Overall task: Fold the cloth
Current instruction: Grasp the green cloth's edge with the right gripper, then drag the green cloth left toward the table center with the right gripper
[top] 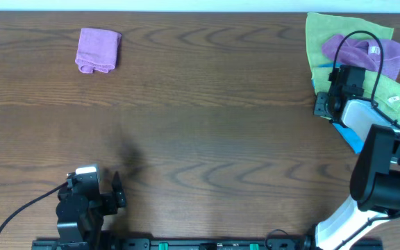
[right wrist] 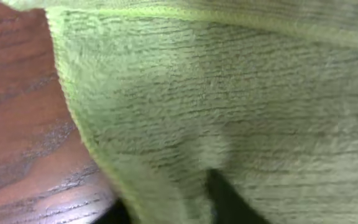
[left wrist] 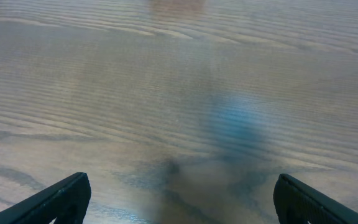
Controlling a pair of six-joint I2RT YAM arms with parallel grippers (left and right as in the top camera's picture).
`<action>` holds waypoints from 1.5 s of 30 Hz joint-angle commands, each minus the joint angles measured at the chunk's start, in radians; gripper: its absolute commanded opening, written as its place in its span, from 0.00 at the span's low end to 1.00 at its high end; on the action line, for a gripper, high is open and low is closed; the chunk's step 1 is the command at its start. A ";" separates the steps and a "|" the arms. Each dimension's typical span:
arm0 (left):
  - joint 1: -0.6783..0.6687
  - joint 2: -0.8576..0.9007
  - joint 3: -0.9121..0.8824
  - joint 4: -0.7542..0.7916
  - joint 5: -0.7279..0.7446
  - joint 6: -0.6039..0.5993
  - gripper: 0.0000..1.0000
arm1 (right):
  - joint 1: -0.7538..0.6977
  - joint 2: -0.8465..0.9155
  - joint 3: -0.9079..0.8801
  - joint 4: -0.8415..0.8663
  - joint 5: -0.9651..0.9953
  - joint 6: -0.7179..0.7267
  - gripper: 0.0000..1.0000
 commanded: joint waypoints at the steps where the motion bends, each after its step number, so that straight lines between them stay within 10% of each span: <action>1: -0.006 -0.006 -0.006 -0.002 -0.009 0.006 0.95 | -0.006 -0.024 0.016 0.003 0.000 0.002 0.02; 20: -0.006 -0.006 -0.006 -0.002 -0.009 0.006 0.95 | 0.051 -0.511 0.017 -0.274 -0.001 -0.024 0.01; 35: -0.006 -0.006 -0.006 -0.002 -0.009 0.006 0.95 | 0.512 -0.770 0.017 -0.544 -0.018 0.067 0.01; 45: -0.006 -0.006 -0.006 -0.002 -0.009 0.006 0.95 | 0.698 -0.706 0.017 -0.368 -0.034 0.050 0.01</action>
